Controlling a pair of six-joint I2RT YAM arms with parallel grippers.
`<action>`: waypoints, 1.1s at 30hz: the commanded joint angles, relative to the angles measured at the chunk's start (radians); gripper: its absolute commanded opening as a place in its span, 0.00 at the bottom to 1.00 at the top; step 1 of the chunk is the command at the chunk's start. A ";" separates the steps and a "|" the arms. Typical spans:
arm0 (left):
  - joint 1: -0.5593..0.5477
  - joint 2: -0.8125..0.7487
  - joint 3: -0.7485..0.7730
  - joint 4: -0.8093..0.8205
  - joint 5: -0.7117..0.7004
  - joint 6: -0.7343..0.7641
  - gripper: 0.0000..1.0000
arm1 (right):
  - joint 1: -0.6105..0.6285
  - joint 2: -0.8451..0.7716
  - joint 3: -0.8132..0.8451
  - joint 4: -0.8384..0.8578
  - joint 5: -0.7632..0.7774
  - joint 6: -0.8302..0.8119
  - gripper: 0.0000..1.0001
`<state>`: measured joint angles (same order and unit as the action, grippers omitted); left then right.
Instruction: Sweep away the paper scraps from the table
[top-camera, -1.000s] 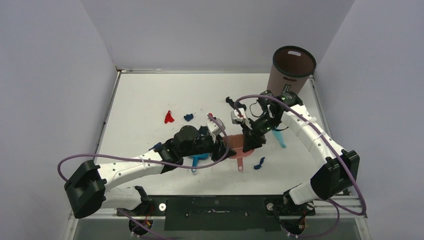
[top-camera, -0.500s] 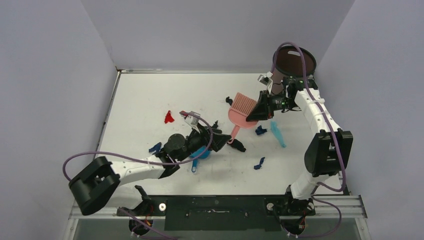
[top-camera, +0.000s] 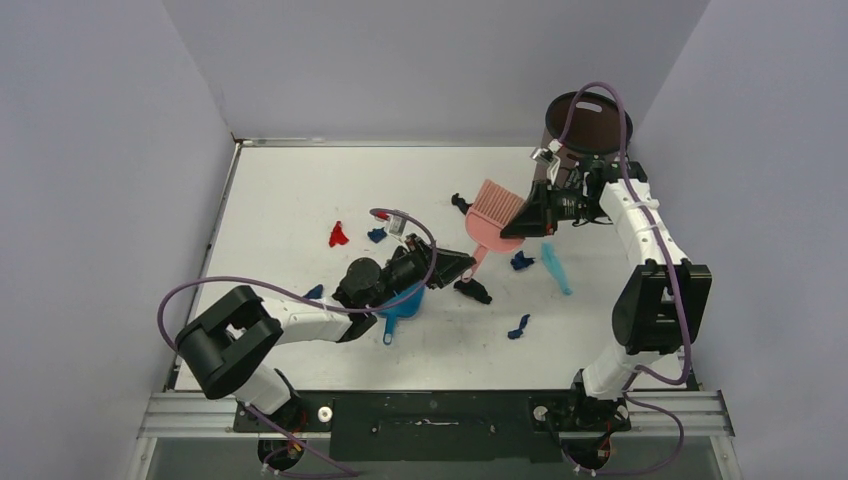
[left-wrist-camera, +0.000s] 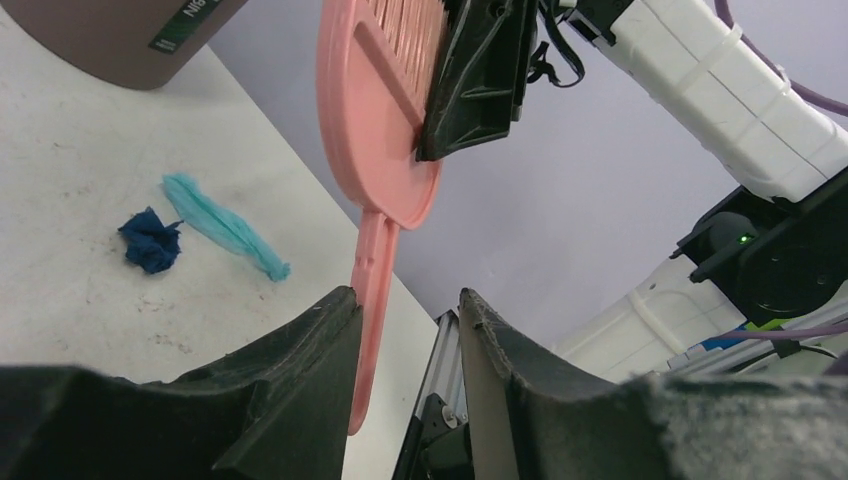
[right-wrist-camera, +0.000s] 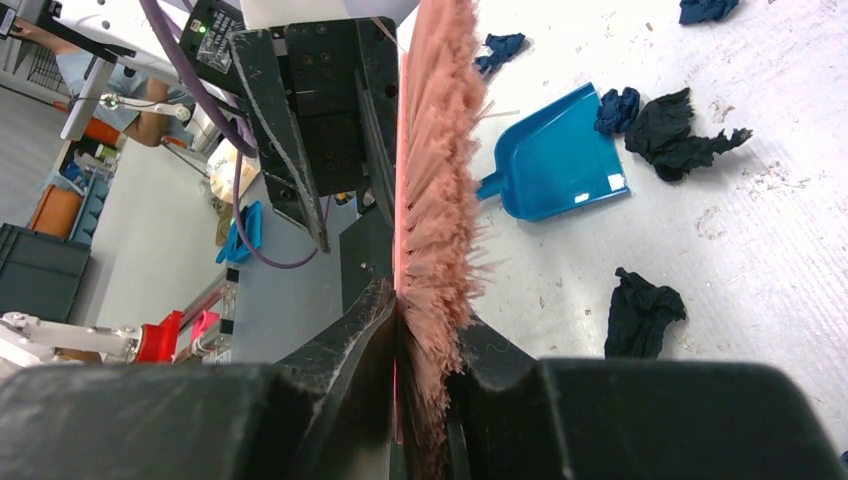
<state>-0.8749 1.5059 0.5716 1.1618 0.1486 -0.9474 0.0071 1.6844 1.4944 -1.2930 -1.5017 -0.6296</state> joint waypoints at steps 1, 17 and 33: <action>-0.003 0.042 0.045 0.070 0.075 -0.042 0.38 | -0.004 -0.049 0.010 -0.022 -0.112 -0.042 0.05; -0.062 0.054 0.047 0.022 0.021 0.000 0.25 | -0.044 -0.150 -0.045 -0.031 -0.114 -0.038 0.05; -0.068 -0.241 0.088 -0.683 0.108 0.218 0.00 | -0.032 -0.220 0.052 -0.107 0.239 -0.327 0.90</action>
<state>-0.9455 1.3800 0.5861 0.8570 0.2153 -0.9062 -0.0376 1.5570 1.4757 -1.3899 -1.3857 -0.7879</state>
